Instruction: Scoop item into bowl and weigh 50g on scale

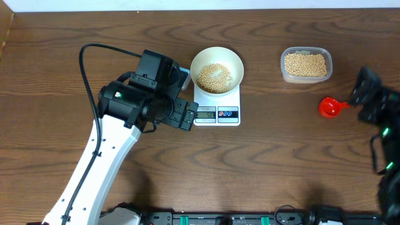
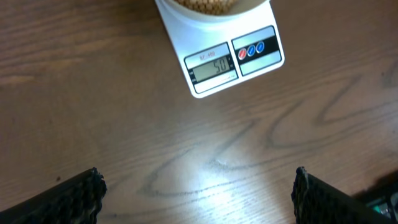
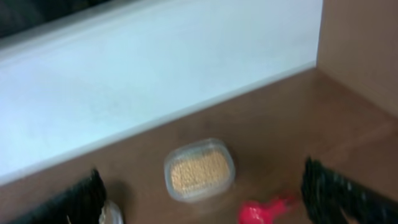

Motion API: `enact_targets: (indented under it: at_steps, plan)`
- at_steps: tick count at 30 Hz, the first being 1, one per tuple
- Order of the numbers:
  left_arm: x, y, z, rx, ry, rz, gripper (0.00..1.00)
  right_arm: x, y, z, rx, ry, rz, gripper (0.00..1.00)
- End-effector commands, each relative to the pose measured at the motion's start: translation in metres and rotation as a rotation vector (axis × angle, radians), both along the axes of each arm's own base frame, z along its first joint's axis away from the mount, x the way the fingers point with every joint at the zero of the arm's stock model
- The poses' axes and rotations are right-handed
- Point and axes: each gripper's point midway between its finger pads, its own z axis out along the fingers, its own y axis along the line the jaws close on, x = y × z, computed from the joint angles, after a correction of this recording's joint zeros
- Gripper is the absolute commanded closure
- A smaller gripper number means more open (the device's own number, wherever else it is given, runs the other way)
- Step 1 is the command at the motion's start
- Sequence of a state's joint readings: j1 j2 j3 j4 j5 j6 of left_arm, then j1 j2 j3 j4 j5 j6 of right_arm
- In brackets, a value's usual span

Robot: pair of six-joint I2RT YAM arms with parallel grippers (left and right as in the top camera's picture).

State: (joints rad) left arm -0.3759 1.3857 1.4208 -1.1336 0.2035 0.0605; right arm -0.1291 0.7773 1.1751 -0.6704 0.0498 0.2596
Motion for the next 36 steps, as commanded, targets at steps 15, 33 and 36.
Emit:
enact_targets:
  at_steps: [15, 33, 36]
  plan:
    - [-0.001, 0.002, 0.001, 0.012, -0.01, -0.009, 0.02, -0.022, 0.028, -0.139, -0.114, -0.256, 0.103, 0.01]
    - [-0.001, 0.002, 0.001, 0.012, -0.01, -0.009, 0.02, -0.022, 0.035, -0.223, -0.111, -0.197, 0.129, 0.01]
    - [-0.001, 0.002, 0.001, 0.012, -0.01, -0.009, 0.02, -0.022, 0.036, -0.224, -0.135, -0.192, 0.139, 0.01]
